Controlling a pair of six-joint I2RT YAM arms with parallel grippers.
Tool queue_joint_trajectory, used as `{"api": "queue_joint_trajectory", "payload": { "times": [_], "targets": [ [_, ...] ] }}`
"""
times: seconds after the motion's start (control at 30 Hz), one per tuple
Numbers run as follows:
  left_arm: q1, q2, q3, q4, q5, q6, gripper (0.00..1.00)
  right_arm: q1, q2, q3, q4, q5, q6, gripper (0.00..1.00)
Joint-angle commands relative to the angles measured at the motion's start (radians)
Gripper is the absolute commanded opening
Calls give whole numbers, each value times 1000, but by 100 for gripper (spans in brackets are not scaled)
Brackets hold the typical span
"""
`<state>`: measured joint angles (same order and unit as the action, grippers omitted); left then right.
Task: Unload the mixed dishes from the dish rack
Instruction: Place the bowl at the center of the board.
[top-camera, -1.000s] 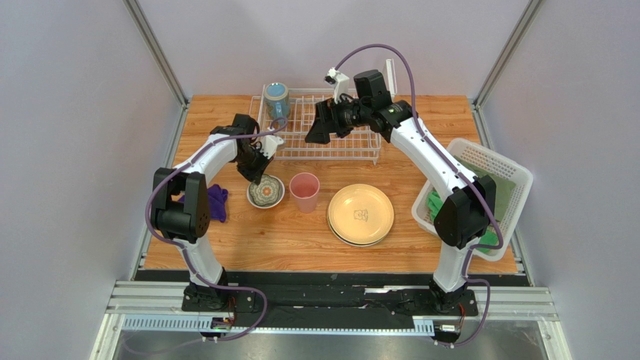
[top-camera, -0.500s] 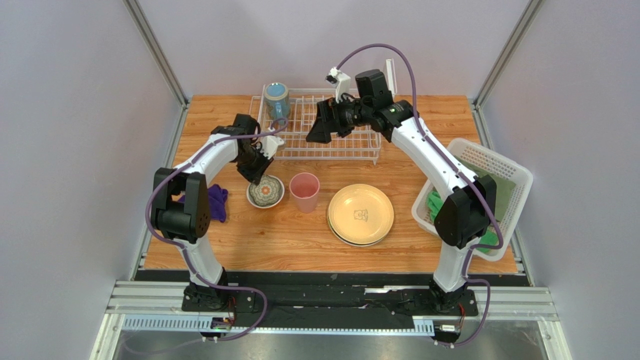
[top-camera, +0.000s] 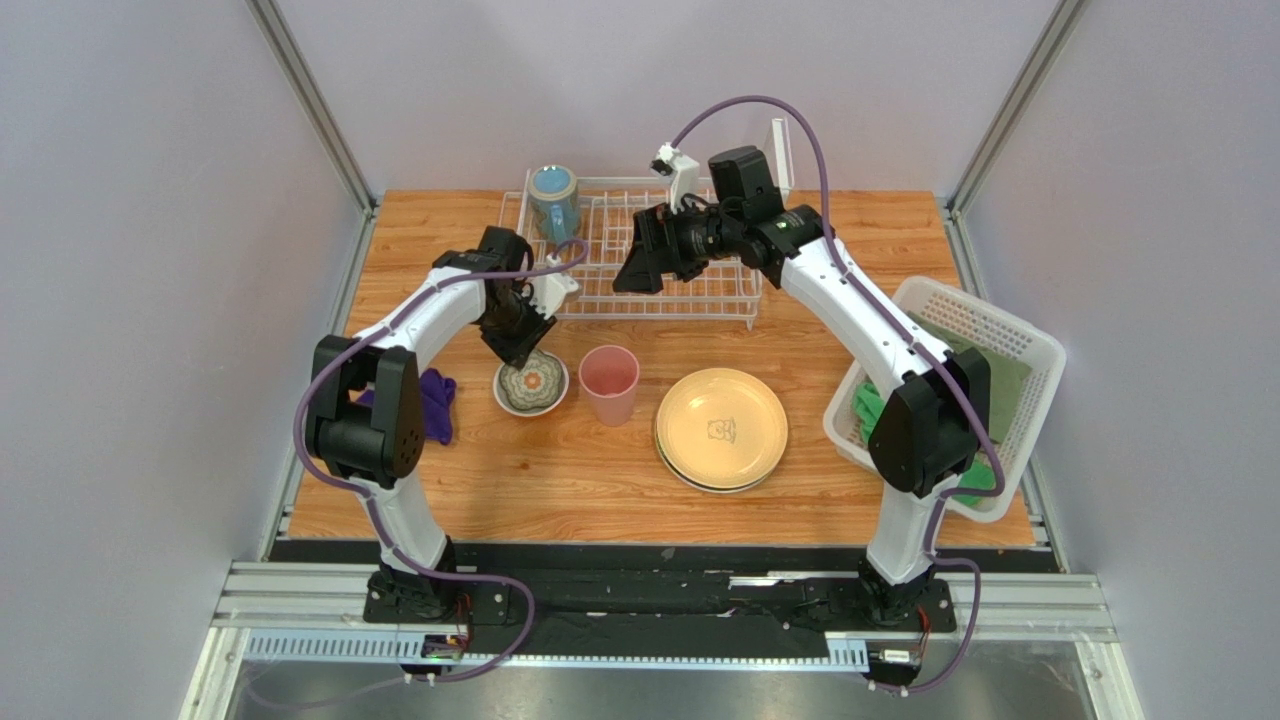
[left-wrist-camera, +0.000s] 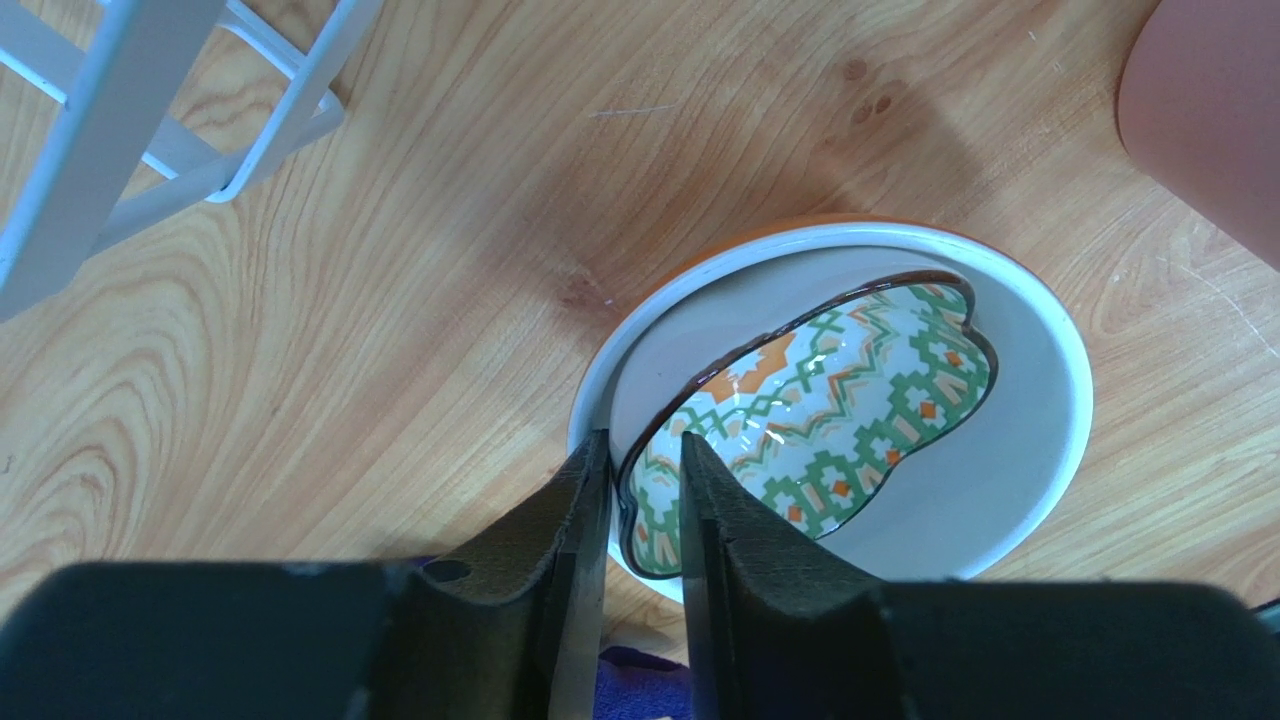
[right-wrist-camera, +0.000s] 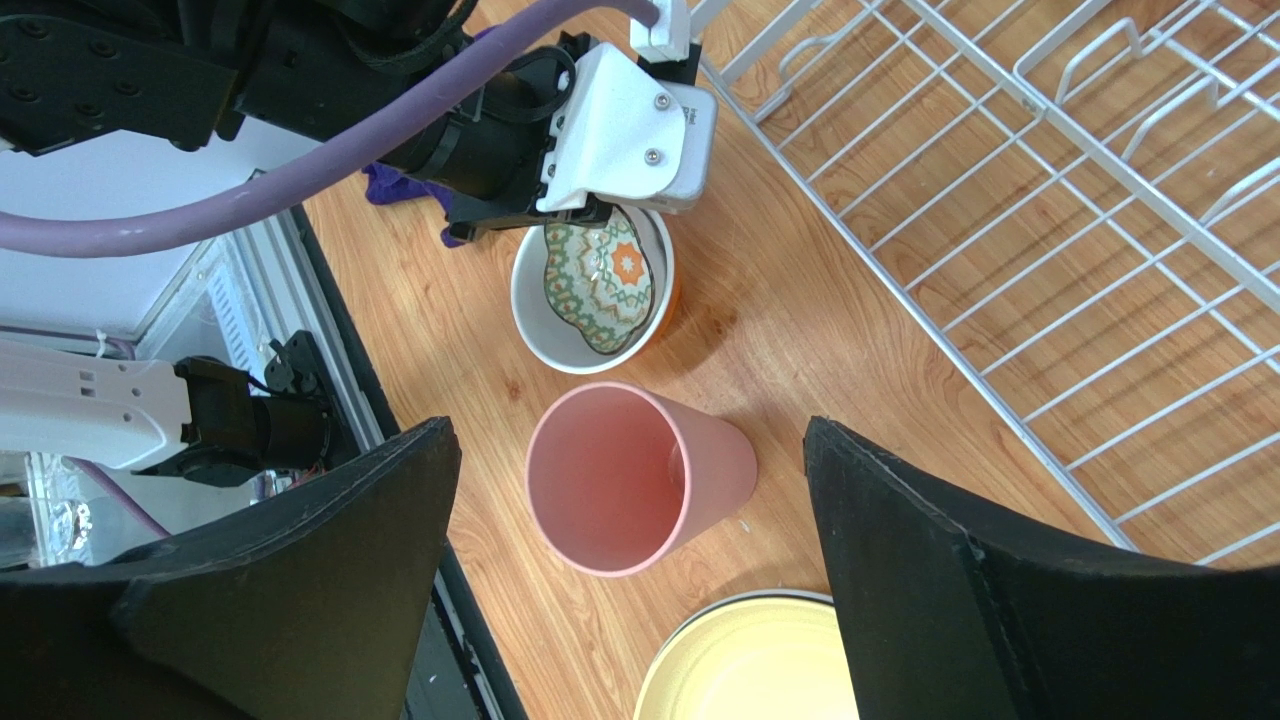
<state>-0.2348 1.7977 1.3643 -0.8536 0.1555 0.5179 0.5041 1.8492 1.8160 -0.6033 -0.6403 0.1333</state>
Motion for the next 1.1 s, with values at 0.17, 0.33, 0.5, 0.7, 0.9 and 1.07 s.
{"api": "queue_joint_trajectory", "payload": {
  "times": [0.17,0.33,0.5,0.7,0.9,1.07],
  "targets": [
    [-9,-38,21,8,-30,-21,37,-10,-48,-17,51,-30,-6,89],
    [-12,-55,16,8,-36,-22,38,-10,-53,-32,60,-33,-4,89],
    [-21,-69,6,8,-37,-24,38,-13,-51,-41,65,-36,-1,89],
    [-40,-90,-27,14,-47,-28,38,-15,-53,-52,69,-38,-4,89],
    [-44,-113,-47,25,-42,-38,38,-16,-50,-57,74,-36,-4,89],
    [-44,-176,-50,39,-27,-52,39,-19,-50,-41,71,-16,-20,89]
  ]
}}
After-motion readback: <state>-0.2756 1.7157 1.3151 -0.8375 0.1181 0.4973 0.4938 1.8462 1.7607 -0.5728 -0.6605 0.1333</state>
